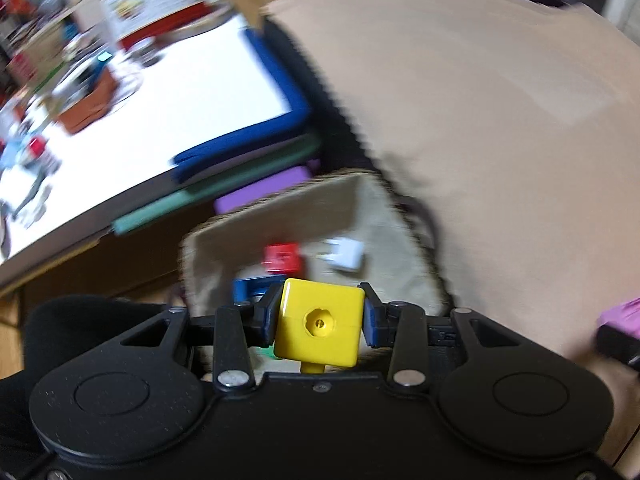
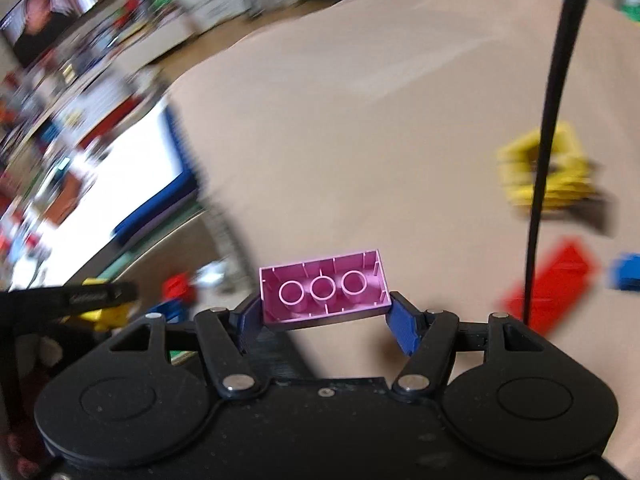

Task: Organize rigid objects
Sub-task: 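Carry the yellow cube and pink brick to the basket and release both, then move both tools back over the remaining blocks on the bed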

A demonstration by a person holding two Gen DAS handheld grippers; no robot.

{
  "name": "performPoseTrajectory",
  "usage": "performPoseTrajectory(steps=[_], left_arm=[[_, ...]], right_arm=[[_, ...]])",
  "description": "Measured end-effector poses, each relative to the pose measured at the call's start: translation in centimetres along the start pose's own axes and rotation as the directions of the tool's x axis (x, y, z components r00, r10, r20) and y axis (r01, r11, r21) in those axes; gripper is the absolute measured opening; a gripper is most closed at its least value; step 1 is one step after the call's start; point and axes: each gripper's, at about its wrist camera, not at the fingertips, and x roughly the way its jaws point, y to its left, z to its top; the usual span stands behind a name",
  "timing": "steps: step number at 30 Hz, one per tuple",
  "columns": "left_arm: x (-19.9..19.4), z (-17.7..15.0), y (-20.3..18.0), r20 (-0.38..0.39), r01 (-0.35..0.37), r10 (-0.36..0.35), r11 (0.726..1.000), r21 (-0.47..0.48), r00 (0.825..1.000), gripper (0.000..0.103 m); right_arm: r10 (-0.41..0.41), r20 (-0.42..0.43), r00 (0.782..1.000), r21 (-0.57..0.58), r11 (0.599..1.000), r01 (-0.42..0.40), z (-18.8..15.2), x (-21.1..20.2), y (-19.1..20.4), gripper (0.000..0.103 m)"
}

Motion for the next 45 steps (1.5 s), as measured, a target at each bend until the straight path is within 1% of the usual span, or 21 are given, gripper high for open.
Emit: performPoseTrajectory(steps=[2,4,6,7,9,11,13,17,18,19,20,21,22,24,28,36,39,45], left_arm=[[0.5,0.4,1.9,-0.005,-0.009,0.009,0.999,-0.052,1.000,0.039],[0.9,0.6,3.6,0.002,-0.013,0.013,0.995,-0.095,1.000,0.039],[1.5,0.4,4.5,0.002,-0.030,0.030,0.991,-0.128,1.000,0.039],[2.0,0.3,4.9,-0.012,-0.038,0.037,0.989,-0.145,0.999,0.039],[2.4,0.0,5.5,-0.039,-0.028,0.022,0.985,-0.170,0.999,0.039],[2.6,0.0,5.8,-0.050,-0.019,0.010,0.983,-0.181,0.999,0.039],[2.4,-0.1,6.2,-0.051,-0.033,0.024,0.981,-0.190,0.998,0.039],[2.6,-0.2,6.5,-0.067,-0.041,0.027,0.978,-0.206,0.997,0.041],[2.6,-0.2,6.5,-0.068,-0.049,0.036,0.977,-0.206,0.997,0.044],[2.6,-0.1,6.5,-0.065,-0.055,0.042,0.977,-0.205,0.997,0.051],[2.5,-0.1,6.4,-0.061,-0.056,0.045,0.977,-0.205,0.997,0.056],[2.4,-0.1,6.4,-0.056,-0.060,0.049,0.977,-0.203,0.997,0.065],[2.2,-0.2,6.3,-0.048,-0.067,0.059,0.977,-0.200,0.997,0.067],[2.1,-0.2,6.2,-0.044,-0.081,0.073,0.978,-0.194,0.996,0.067],[2.4,-0.2,6.3,-0.062,-0.079,0.068,0.977,-0.201,0.996,0.067],[2.1,-0.4,6.1,-0.048,-0.085,0.077,0.978,-0.192,0.996,0.069],[2.0,-0.4,6.0,-0.039,-0.084,0.077,0.978,-0.191,0.996,0.075],[1.7,-0.5,5.6,-0.017,-0.076,0.074,0.983,-0.167,0.997,0.076]], right_arm=[[0.037,-0.051,0.998,-0.029,0.999,-0.038,0.5,2.1,3.3,0.065],[0.053,-0.088,0.995,-0.049,0.997,-0.057,0.9,3.3,6.2,0.065],[0.046,-0.111,0.993,-0.068,0.996,-0.054,1.4,4.6,8.5,0.065],[0.038,-0.114,0.993,-0.078,0.996,-0.047,1.6,5.1,9.5,0.065],[0.020,-0.123,0.992,-0.095,0.995,-0.032,1.8,6.0,11.0,0.065],[0.003,-0.132,0.991,-0.107,0.994,-0.017,1.8,6.8,11.9,0.065],[-0.009,-0.135,0.991,-0.120,0.993,-0.008,1.9,7.5,12.8,0.065],[-0.018,-0.132,0.991,-0.133,0.991,0.000,1.4,7.2,13.0,0.065],[-0.018,-0.128,0.992,-0.134,0.991,0.001,1.4,7.2,13.0,0.065],[-0.016,-0.124,0.992,-0.133,0.991,-0.001,1.4,7.1,13.0,0.065],[-0.011,-0.118,0.993,-0.130,0.992,-0.004,1.6,7.1,13.0,0.066],[-0.006,-0.112,0.994,-0.126,0.992,-0.008,1.8,7.3,13.1,0.068],[0.000,-0.104,0.995,-0.120,0.993,-0.012,1.9,7.2,13.1,0.069],[0.004,-0.092,0.996,-0.116,0.993,-0.015,2.1,7.2,13.0,0.069],[0.002,-0.087,0.996,-0.120,0.993,-0.012,1.9,7.1,12.7,0.069],[-0.005,-0.096,0.995,-0.115,0.993,-0.007,0.9,7.1,11.7,0.069],[-0.007,-0.094,0.996,-0.105,0.994,-0.003,0.8,7.0,11.3,0.069],[-0.011,-0.085,0.996,-0.097,0.995,0.002,0.7,6.6,10.9,0.069]])
